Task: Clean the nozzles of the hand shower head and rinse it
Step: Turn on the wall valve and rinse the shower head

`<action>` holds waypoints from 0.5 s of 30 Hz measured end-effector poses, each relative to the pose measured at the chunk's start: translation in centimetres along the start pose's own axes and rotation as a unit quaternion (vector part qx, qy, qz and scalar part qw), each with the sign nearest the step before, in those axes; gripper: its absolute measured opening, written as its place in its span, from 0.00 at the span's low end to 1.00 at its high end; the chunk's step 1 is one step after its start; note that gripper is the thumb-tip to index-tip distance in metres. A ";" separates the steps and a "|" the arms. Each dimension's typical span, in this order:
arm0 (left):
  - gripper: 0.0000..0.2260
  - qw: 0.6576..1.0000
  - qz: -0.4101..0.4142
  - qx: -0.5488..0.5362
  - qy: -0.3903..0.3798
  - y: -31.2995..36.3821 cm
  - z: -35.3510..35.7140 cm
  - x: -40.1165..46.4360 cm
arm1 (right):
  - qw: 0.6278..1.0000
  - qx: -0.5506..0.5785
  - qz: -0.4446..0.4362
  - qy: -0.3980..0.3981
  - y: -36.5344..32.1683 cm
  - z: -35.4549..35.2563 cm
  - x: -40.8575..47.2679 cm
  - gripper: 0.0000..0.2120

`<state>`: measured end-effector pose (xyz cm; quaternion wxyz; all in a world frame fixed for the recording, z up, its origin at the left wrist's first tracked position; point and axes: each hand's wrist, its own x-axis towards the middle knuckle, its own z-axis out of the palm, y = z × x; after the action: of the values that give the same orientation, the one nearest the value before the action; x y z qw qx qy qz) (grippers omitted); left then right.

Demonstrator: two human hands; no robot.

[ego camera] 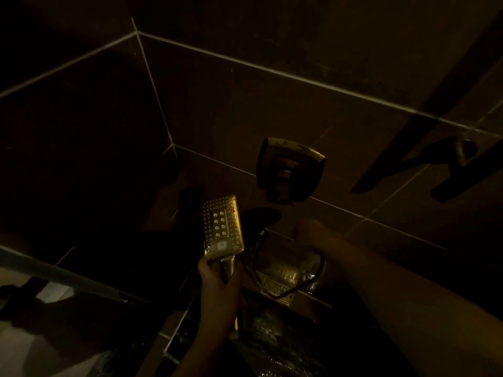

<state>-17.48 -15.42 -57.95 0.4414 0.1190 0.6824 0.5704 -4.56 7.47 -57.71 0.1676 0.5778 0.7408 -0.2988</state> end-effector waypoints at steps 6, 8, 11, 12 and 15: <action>0.08 0.943 -0.201 -0.198 -0.176 3.1 0.4 -0.6 | 1.000 0.010 0.002 -0.008 2.5 -0.5 -1.6 0.13; 0.09 0.913 -0.199 -0.284 -0.217 4.2 0.4 -0.7 | 0.999 0.027 0.014 0.028 2.8 -0.8 -3.0 0.15; 0.09 0.940 -0.172 -0.205 -0.210 5.0 1.3 -1.7 | 0.999 0.027 0.013 0.044 2.8 -1.8 -5.9 0.17; 0.11 0.961 -0.147 -0.142 -0.185 5.2 1.8 -2.1 | 0.999 0.029 0.010 0.041 2.8 -1.9 -6.8 0.17; 0.17 0.991 -0.054 -0.047 -0.113 5.7 3.6 -3.2 | 0.992 0.121 -0.003 0.029 3.2 -1.9 -9.9 0.16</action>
<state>-14.89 -13.27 -51.30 0.5508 0.1253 0.6061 0.5600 1.45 1.70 -51.22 0.0742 0.6004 0.7055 -0.3692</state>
